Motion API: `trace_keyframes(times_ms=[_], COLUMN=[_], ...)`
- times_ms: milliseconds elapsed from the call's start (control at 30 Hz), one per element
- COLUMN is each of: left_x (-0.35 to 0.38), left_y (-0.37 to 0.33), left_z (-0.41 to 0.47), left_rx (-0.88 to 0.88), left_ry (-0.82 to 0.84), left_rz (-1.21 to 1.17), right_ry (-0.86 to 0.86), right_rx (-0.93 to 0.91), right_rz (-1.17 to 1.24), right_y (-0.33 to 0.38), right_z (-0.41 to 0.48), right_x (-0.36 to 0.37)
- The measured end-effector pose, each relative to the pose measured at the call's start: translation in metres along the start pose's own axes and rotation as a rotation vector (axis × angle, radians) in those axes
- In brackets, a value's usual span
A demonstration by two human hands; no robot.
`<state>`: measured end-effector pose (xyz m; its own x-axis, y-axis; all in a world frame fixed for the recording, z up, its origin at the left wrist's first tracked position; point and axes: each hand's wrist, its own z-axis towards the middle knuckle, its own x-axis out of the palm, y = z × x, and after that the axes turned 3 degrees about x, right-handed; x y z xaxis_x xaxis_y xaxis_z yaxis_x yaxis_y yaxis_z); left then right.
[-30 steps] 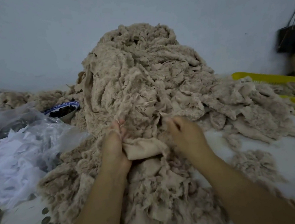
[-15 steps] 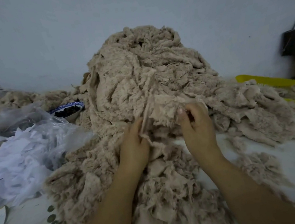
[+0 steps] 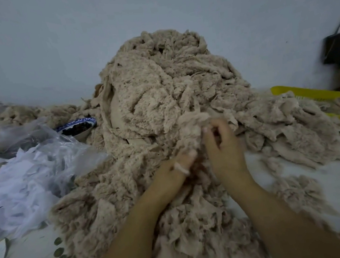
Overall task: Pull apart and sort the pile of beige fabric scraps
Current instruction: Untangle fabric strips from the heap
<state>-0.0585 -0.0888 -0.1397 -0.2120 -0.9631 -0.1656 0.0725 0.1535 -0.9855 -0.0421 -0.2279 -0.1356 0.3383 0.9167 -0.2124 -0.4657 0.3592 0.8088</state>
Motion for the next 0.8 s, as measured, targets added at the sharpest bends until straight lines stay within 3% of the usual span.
trace_keyframes(times_ms=[67, 133, 233, 333, 467, 567, 633, 733, 800], left_x=[-0.006, -0.015, -0.025, -0.024, -0.035, -0.035, -0.029, -0.021, -0.018], left_y=[-0.006, -0.004, 0.002, 0.001, 0.000, 0.000, 0.000, -0.004, -0.006], left_z=[0.008, 0.012, 0.001, 0.006, 0.009, 0.007, 0.002, -0.003, -0.005], left_rx=[-0.146, -0.092, -0.026, -0.023, 0.090, 0.118, 0.138, 0.163, 0.160], left_ry=[-0.171, -0.184, -0.081, -0.151, -0.237, -0.136, -0.028, 0.091, 0.097], left_rz=[-0.510, -0.775, -0.788, -0.797, -1.070, -1.115, -1.031, -0.798, -0.770], right_ry=[0.138, 0.285, 0.407, 0.393, 0.412, 0.587, 0.605, 0.420, 0.250], right_rx=[-0.126, -0.230, -0.256, -0.201, 0.047, 0.325, 0.445, 0.607, 0.756], right_rz=[-0.109, -0.186, -0.146, 0.001, 0.078, 0.086, 0.198, 0.512, 0.657], right_y=[0.003, 0.007, 0.011, 0.014, -0.001, -0.016, -0.017, -0.011, -0.009], right_z=[-0.003, -0.009, -0.017, -0.018, -0.012, -0.013, -0.014, -0.007, 0.002], right_x=[0.008, 0.016, 0.018, 0.014, 0.008, 0.010, 0.015, 0.019, 0.013])
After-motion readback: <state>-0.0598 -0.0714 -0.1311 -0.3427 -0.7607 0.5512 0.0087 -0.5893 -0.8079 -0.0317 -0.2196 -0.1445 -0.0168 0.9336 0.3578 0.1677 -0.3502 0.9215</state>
